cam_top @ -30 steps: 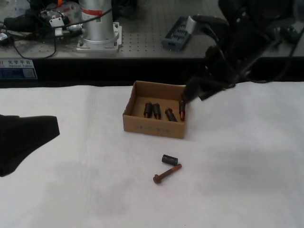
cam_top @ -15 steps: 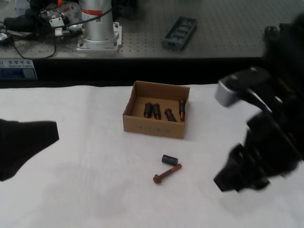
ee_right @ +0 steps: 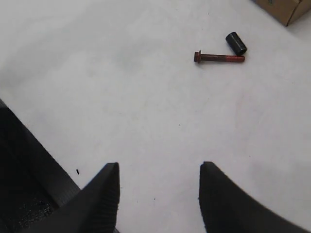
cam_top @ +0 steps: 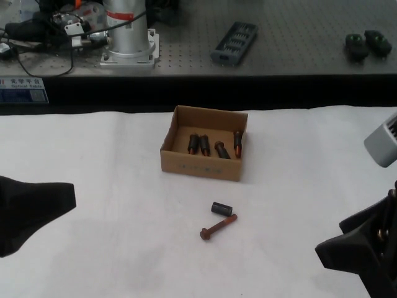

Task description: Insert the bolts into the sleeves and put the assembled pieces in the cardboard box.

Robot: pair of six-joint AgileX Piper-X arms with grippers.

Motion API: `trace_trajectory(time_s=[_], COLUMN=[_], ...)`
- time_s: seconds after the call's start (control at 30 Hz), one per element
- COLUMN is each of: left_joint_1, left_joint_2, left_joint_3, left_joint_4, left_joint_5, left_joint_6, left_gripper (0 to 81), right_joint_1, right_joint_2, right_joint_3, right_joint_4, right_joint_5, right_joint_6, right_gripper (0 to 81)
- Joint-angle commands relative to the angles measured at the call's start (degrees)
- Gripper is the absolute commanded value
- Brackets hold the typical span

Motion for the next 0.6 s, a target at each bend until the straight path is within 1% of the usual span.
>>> trace_trajectory(time_s=[0.0,0.2,0.43,0.57], left_joint_1=[0.12,0.12,0.12,0.12], left_joint_2=[-0.40,-0.40,-0.40,-0.40], left_joint_3=[-0.38,-0.38,-0.38,-0.38], left_joint_4=[-0.25,-0.25,-0.25,-0.25], left_joint_5=[-0.31,-0.31,-0.31,-0.31], left_joint_6=[0.27,0.27,0.27,0.27], left_gripper=[52.6,52.6,52.6,52.6], right_joint_1=[0.17,0.17,0.17,0.17], right_joint_2=[-0.28,-0.29,-0.29,1.15], right_joint_3=[0.04,0.04,0.04,0.04], right_joint_4=[-0.81,-1.44,-5.42,-6.44], right_joint_5=[0.09,0.09,0.09,3.45], right_joint_6=[0.47,0.47,0.47,-0.78], right_gripper=[37.9,37.9,37.9,37.0])
